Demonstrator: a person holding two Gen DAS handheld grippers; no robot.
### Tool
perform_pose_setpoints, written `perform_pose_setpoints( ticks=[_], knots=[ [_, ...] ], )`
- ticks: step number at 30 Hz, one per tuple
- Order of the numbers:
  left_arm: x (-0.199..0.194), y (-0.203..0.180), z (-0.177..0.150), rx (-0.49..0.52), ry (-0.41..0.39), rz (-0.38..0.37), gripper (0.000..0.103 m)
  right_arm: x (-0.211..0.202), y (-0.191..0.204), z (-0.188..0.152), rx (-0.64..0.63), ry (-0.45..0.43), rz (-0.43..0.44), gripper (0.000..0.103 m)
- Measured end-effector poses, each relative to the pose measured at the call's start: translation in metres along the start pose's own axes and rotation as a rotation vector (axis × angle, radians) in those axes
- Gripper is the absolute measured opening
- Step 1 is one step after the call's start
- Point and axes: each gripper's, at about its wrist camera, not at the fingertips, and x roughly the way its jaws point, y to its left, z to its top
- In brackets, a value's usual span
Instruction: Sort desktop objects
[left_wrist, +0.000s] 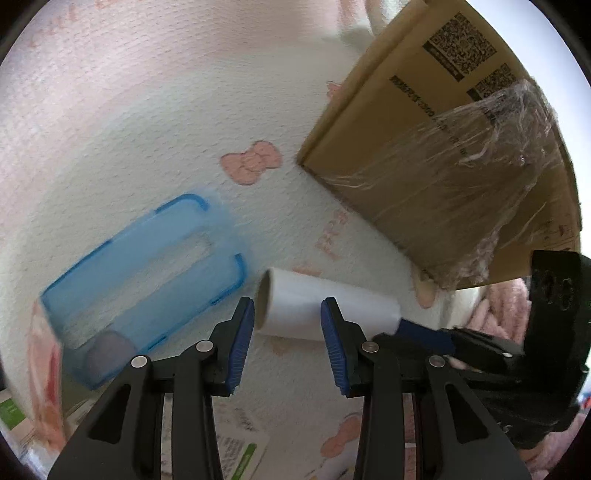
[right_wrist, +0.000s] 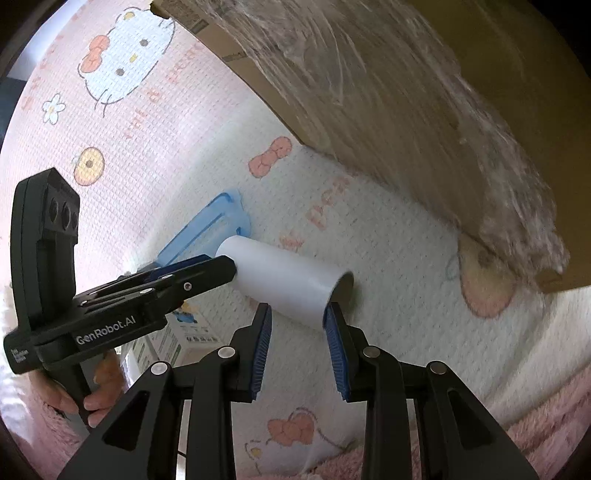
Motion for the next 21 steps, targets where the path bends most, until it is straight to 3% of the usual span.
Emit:
perform_pose_setpoints(
  ticks=[11,21],
  knots=[
    [-0.017,-0.005,-0.006,-0.014,-0.078,0.023,0.032,-0.002,0.015,0.003,-0.121,-0.047,-0.042,0.027],
    [-0.096,-0.007,-0.018,-0.113,-0.28,0.039,0.032,-0.045,0.062,0.005,-0.321,-0.179,-0.04,0.027]
  ],
)
